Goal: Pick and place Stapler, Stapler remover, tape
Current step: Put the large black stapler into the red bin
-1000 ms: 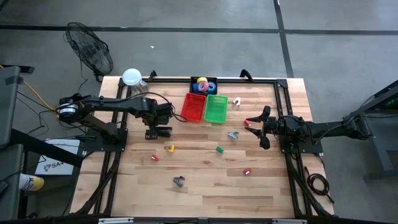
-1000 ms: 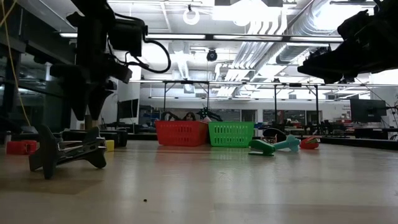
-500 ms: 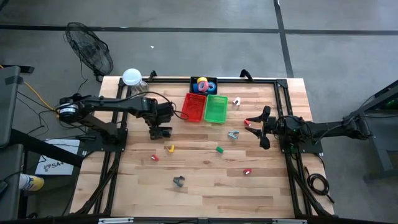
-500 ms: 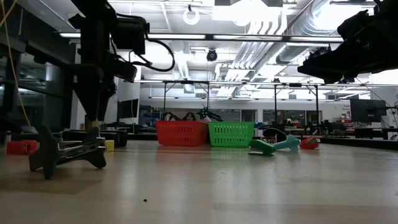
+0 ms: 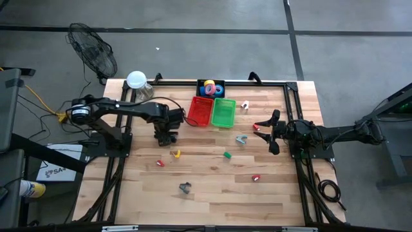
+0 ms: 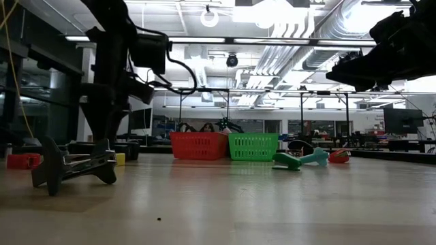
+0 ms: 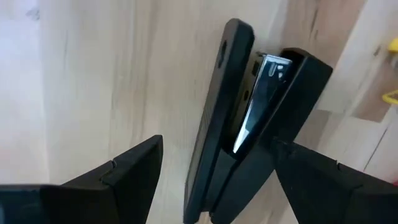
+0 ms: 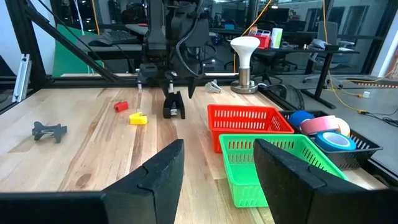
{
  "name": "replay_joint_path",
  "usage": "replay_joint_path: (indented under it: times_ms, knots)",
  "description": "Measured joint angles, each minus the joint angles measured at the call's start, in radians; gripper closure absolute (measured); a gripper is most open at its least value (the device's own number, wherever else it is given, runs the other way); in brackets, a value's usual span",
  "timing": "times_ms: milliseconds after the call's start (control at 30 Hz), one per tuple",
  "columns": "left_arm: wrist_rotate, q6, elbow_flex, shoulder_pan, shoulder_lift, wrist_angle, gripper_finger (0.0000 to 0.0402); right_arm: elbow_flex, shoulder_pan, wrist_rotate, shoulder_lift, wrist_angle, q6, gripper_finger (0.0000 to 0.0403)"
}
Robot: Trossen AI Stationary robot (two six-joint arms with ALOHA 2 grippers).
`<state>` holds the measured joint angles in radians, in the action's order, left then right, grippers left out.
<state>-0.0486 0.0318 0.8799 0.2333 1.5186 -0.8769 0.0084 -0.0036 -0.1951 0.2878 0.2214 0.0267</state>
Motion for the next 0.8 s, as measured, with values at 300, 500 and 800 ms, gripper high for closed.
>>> replay_joint_path:
  times_ms: [300,500,800]
  knots:
    - [0.042,0.165,0.0,0.002,0.011,-0.026,0.0105,0.0,0.0,0.0,0.0,0.0,0.0,0.0217]
    - [0.033,0.15,0.053,0.002,0.016,-0.078,0.0105,0.0,0.0,0.0,0.0,0.0,0.0,0.0217]
    - [0.082,0.181,0.076,0.002,0.015,-0.169,0.0105,0.0,0.0,0.0,0.0,0.0,0.0,0.0217]
